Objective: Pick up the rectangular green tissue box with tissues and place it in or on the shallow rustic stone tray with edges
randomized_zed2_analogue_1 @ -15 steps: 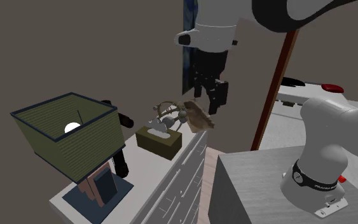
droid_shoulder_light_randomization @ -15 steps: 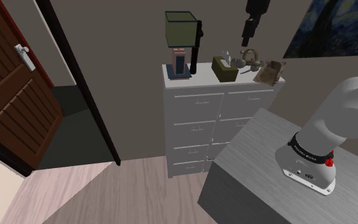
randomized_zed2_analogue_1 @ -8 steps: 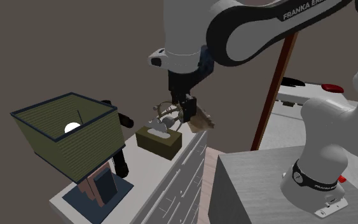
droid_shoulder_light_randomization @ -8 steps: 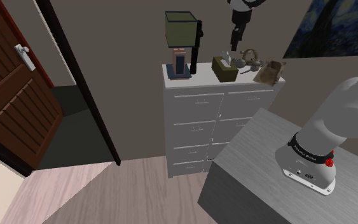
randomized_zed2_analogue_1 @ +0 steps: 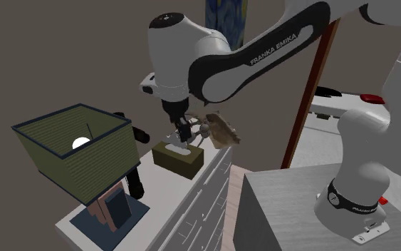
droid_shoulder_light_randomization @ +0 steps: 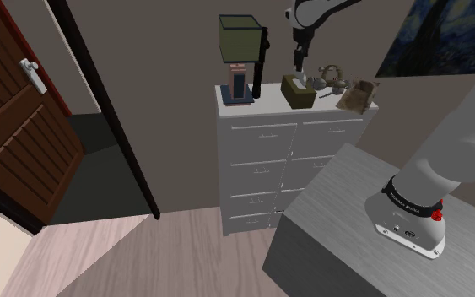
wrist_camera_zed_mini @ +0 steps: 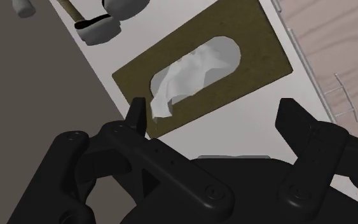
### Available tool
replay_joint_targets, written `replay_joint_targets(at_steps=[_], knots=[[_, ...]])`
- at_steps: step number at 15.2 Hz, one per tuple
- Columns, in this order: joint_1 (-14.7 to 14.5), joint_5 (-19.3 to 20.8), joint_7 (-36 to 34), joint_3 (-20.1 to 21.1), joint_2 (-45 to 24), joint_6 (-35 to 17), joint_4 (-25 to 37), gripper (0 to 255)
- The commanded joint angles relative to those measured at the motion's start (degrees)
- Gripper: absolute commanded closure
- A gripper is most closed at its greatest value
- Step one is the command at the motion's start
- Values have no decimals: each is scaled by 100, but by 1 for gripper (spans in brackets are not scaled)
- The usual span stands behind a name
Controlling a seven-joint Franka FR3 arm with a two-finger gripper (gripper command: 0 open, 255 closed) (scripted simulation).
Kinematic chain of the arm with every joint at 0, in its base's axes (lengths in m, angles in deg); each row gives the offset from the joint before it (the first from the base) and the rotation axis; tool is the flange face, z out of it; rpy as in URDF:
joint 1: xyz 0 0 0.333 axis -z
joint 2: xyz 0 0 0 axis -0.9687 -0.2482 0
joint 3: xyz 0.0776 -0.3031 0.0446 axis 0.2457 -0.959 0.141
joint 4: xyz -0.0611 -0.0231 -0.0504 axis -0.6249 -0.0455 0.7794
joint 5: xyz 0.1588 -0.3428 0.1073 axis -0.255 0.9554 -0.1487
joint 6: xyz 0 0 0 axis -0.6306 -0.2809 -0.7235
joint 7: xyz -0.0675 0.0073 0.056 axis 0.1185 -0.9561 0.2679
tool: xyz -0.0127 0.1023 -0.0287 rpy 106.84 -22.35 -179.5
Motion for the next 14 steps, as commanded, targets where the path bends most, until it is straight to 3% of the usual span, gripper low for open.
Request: replay_joint_targets(at_steps=[1,4,14], knots=[[25,125,16,-25,-450,-168,301,0],[76,275,88,-77,-1064,-323,802,0],[195,321,62,-150,-1366,-817,645,0]])
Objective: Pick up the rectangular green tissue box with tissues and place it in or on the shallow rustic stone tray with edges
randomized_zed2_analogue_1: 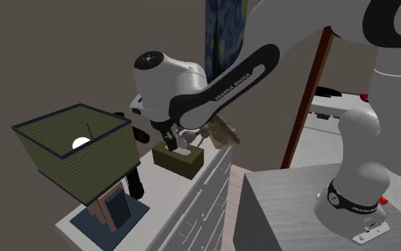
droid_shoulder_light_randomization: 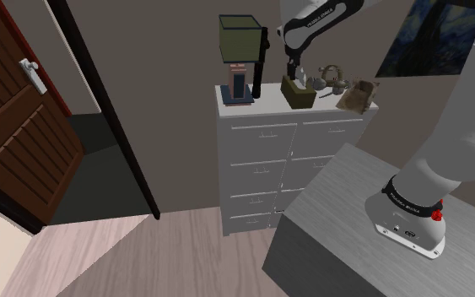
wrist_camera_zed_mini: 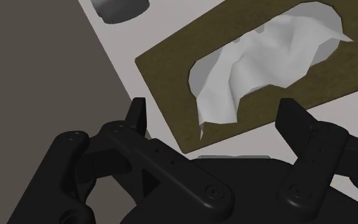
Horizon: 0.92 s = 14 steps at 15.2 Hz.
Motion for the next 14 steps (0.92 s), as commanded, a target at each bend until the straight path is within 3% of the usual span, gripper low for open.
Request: replay_joint_targets(at_steps=[1,6,7,14], knots=[[5,1,2,-2,-9,-15,-1,0],[4,0,2,-2,-9,-13,-1,0],[4,0,2,-2,-9,-13,-1,255],[-2,-4,0,2,-7,8,16,255]])
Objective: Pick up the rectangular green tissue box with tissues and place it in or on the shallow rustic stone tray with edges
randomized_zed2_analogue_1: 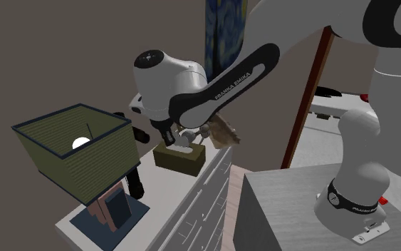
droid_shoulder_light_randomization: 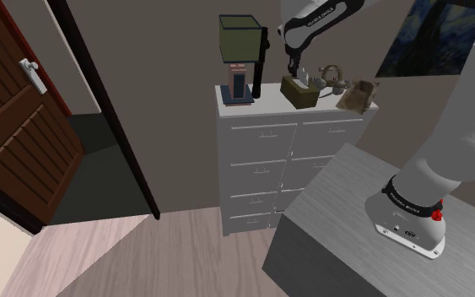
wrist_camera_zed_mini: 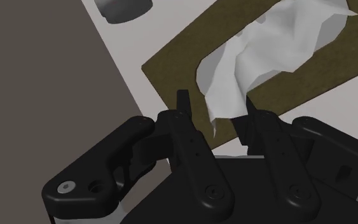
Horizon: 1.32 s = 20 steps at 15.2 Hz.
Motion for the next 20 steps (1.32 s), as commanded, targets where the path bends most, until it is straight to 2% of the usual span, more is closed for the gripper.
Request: replay_joint_targets(at_steps=[1,20], knots=[[-8,-5,0,11,-13,0,-18,255],[-46,-187,474,48,515,1138,665,255]])
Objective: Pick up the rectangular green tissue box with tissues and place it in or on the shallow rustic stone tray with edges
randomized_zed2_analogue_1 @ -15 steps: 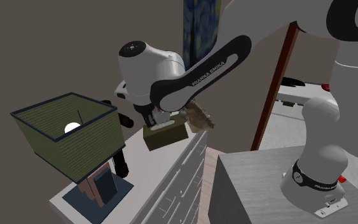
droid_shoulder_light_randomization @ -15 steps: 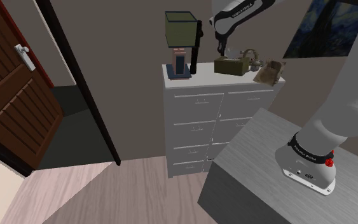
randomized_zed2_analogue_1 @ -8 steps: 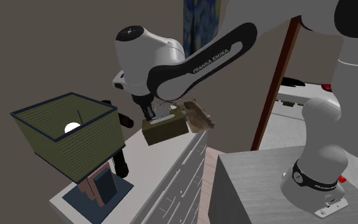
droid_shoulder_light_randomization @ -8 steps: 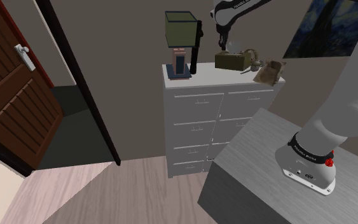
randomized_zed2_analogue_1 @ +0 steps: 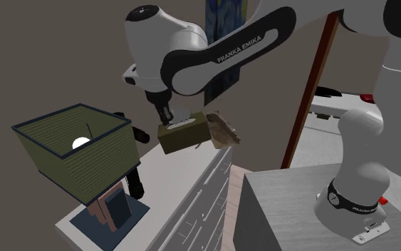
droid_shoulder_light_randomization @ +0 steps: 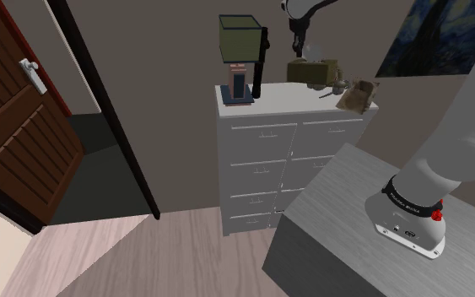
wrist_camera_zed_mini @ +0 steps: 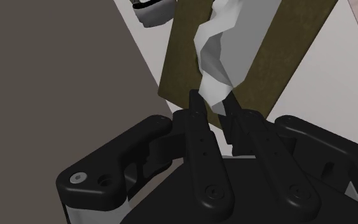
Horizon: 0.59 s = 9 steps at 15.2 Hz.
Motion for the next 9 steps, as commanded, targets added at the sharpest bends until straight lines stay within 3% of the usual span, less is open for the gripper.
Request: replay_joint_targets(at_steps=[1,6,9], knots=[[-2,-19,59,2,43,135,100,255],[-12,-55,163,9,112,408,321,255],[166,-5,436,-135,442,248,-46,255]])
